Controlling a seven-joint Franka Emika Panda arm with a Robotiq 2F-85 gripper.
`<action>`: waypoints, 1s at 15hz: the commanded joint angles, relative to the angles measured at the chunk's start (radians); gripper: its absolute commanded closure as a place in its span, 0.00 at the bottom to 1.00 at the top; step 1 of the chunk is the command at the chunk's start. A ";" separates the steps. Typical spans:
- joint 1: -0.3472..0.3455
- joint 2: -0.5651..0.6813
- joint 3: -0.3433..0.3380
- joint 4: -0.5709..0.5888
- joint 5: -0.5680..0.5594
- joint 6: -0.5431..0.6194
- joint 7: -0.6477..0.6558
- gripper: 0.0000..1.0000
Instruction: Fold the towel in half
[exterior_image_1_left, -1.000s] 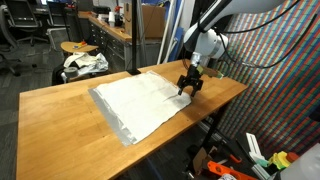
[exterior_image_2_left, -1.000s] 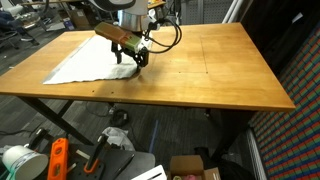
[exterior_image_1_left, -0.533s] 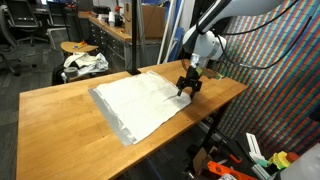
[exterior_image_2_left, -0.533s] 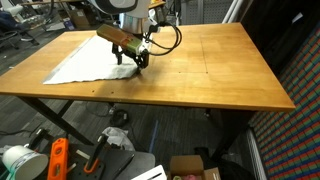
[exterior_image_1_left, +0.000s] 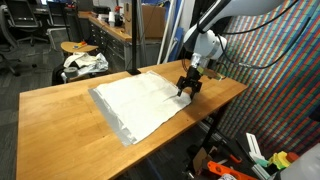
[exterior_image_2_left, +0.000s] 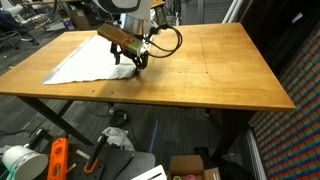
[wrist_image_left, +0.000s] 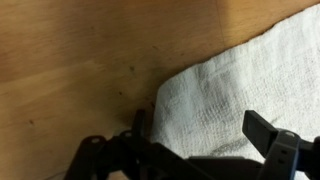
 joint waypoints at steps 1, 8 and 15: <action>-0.029 0.009 0.019 0.026 0.027 -0.066 -0.049 0.00; -0.043 0.013 0.029 0.020 0.147 -0.059 -0.101 0.00; -0.037 0.023 0.024 0.026 0.196 -0.062 -0.114 0.26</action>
